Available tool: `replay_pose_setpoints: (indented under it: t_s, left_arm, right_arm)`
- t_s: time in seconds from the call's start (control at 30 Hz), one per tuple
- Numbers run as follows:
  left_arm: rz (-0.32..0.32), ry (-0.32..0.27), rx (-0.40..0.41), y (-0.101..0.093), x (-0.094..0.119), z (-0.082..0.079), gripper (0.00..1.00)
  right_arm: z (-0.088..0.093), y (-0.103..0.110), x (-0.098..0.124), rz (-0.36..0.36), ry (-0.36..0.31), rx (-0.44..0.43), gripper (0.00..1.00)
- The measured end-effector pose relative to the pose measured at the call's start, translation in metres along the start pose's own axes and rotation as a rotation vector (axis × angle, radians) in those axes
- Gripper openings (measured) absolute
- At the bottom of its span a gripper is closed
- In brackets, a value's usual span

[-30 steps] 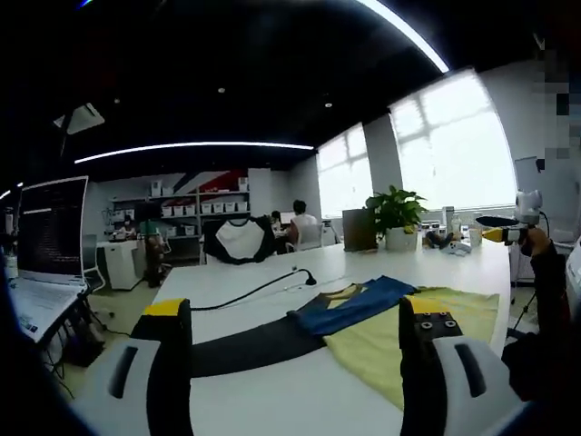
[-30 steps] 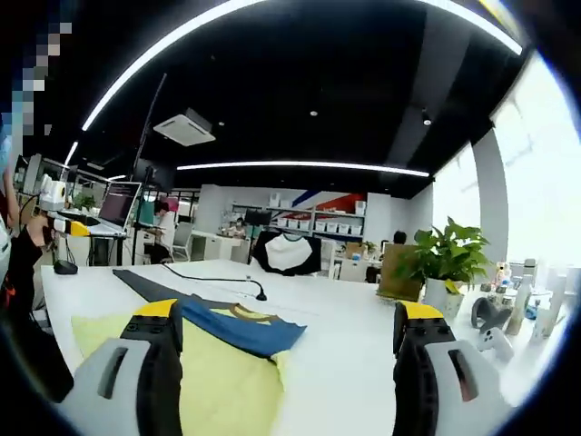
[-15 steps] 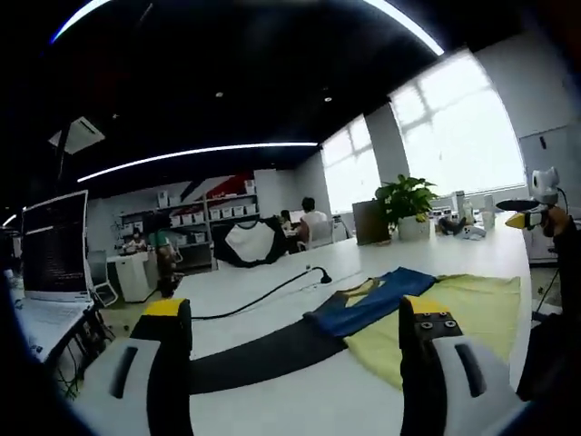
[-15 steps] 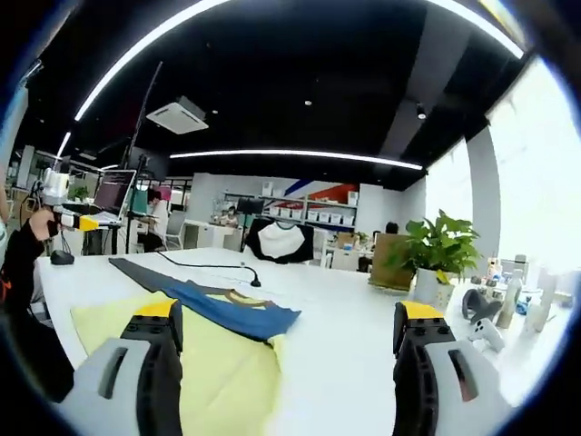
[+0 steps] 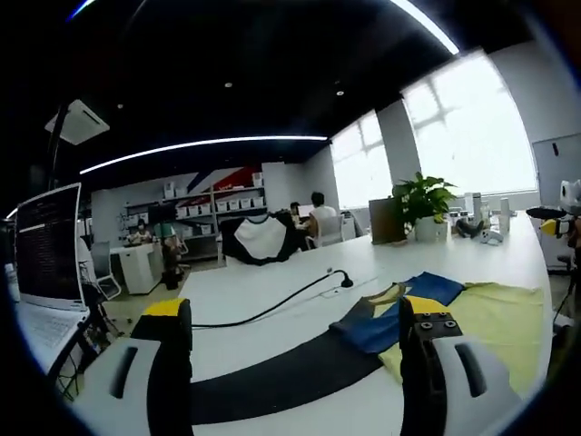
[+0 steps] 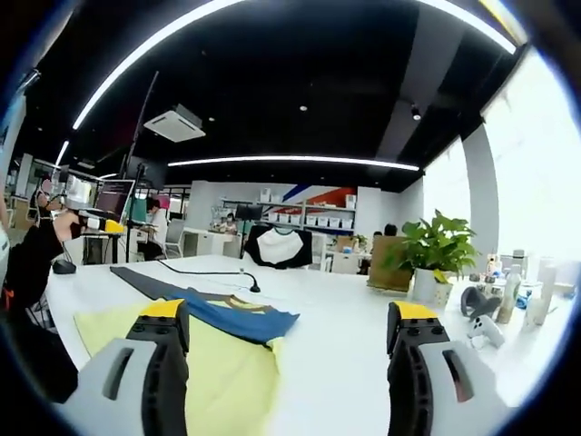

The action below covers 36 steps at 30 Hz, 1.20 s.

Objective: Fold the garment on the visible template until the final outline fits inside the template.

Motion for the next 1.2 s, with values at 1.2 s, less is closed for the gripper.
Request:
replay_pose_setpoints:
  t_s: [1.2]
  left_arm:
    - [-0.292, 0.343, 0.205, 0.135, -0.066, 0.167, 0.71]
  right_arm:
    - [0.032, -0.021, 0.008, 0.097, 0.145, 0.028, 0.9]
Point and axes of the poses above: the point that each gripper's makers call its tool centre point, and the gripper's own axes: x roughly backward along the fingers, y roughly to its left, z roughly out of its underside, the point moved 2 cm from there along x, roughly backward along the fingers, and after that the axes turned 8 degrees about x, right-handed, at the moved point
